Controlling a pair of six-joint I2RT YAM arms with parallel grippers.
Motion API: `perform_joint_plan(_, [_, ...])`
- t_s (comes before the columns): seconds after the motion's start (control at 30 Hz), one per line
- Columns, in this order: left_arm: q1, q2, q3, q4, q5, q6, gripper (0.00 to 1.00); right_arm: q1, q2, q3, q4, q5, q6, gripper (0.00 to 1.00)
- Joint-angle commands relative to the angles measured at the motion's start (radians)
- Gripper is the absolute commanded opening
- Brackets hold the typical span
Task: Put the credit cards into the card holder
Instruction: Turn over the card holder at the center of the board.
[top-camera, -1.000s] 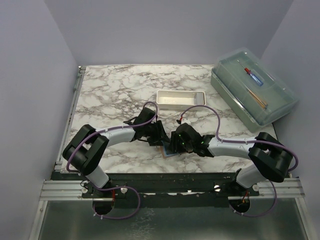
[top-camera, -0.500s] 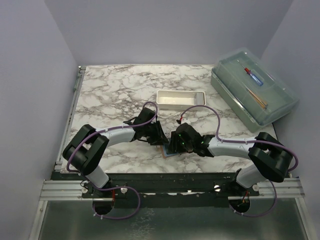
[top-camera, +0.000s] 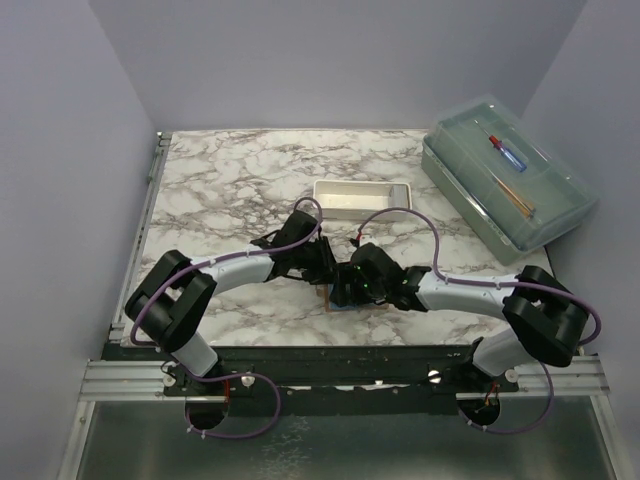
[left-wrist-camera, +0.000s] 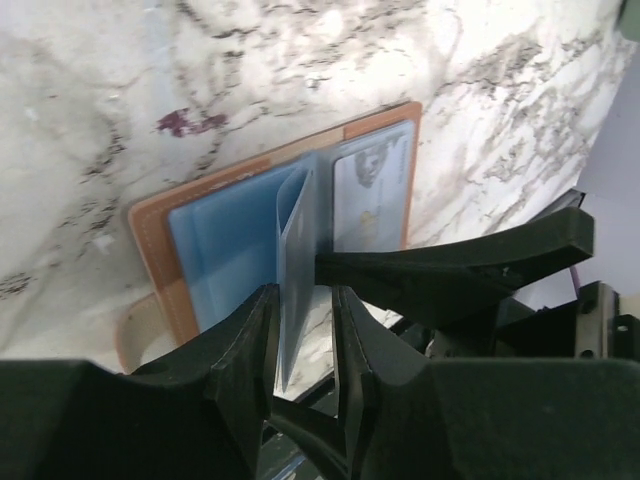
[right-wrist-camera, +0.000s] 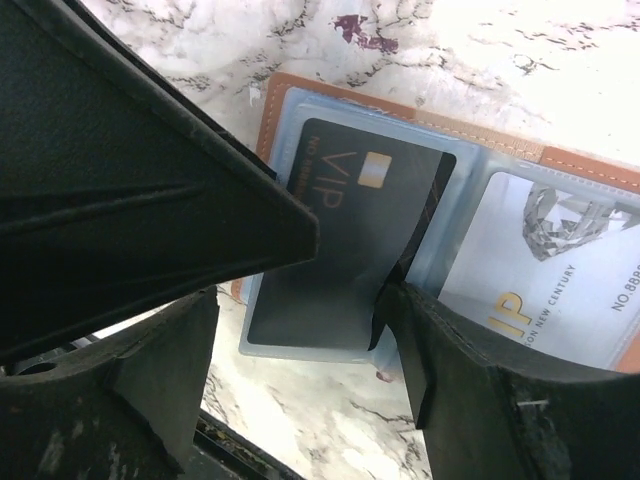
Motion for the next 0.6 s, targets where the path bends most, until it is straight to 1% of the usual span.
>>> perform_joint_plan(0.0, [-0.017, -0.010, 0.044, 0.032, 0.030, -0.007, 0.32, 0.004, -0.034, 0.035, -0.123, 0.016, -0.043, 0.77])
perform_joint_plan(0.17, [-0.024, 0.021, 0.071, 0.034, 0.033, -0.003, 0.31, 0.004, -0.026, 0.062, -0.155, 0.043, -0.053, 0.78])
perform_joint_plan(0.27, [-0.031, 0.037, 0.084, 0.034, 0.036, -0.001, 0.30, 0.004, -0.028, 0.065, -0.161, 0.054, -0.039, 0.75])
perform_joint_plan(0.3, [-0.033, 0.039, 0.086, 0.034, 0.036, 0.000, 0.30, 0.004, -0.029, 0.064, -0.159, 0.057, -0.031, 0.73])
perform_joint_plan(0.4, [-0.034, 0.046, 0.088, 0.034, 0.037, 0.002, 0.30, 0.004, -0.032, 0.060, -0.154, 0.058, -0.018, 0.61])
perform_joint_plan(0.57, [-0.034, 0.048, 0.082, 0.031, 0.031, 0.008, 0.31, 0.004, -0.067, 0.025, -0.127, 0.048, 0.008, 0.51])
